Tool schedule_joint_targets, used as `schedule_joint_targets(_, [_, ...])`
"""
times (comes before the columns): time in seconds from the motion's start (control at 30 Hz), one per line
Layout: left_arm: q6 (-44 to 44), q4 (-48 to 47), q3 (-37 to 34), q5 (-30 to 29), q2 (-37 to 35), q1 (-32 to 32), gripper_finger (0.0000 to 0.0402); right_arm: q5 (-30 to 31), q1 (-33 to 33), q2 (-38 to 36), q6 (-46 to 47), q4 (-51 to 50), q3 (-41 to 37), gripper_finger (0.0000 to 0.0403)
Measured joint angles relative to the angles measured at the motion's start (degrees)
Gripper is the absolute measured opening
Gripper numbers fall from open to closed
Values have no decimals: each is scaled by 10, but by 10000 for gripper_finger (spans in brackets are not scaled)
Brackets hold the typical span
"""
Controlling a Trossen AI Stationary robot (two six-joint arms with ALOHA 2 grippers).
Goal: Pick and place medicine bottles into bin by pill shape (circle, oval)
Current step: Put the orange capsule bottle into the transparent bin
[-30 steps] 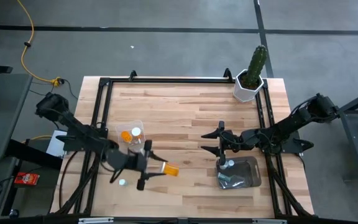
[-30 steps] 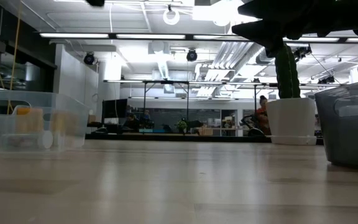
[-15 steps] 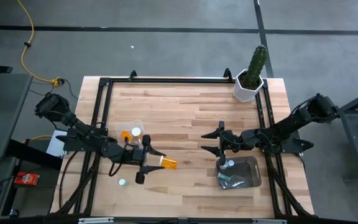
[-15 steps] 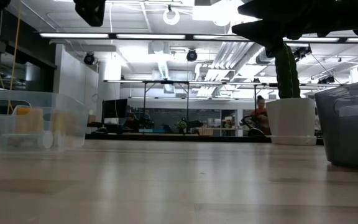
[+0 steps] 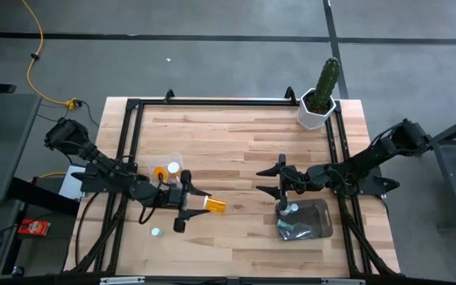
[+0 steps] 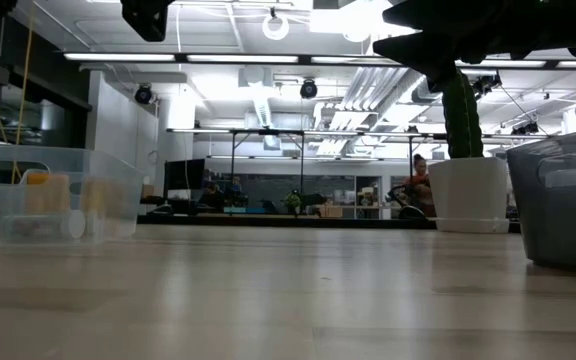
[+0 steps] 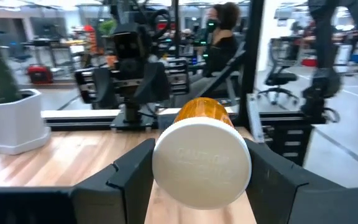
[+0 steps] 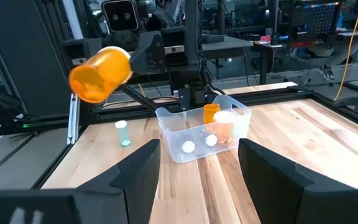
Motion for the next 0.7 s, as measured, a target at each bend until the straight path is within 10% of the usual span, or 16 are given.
schedule_joint_targets(0.37, [-7,-21,1,-38,-4,-4,195,-7,0,0,20,0,0,210])
schedule_joint_targets(0.7, [-122,-346,15,-332,-216,-127,195,-8,0,0,26,-9,0,210])
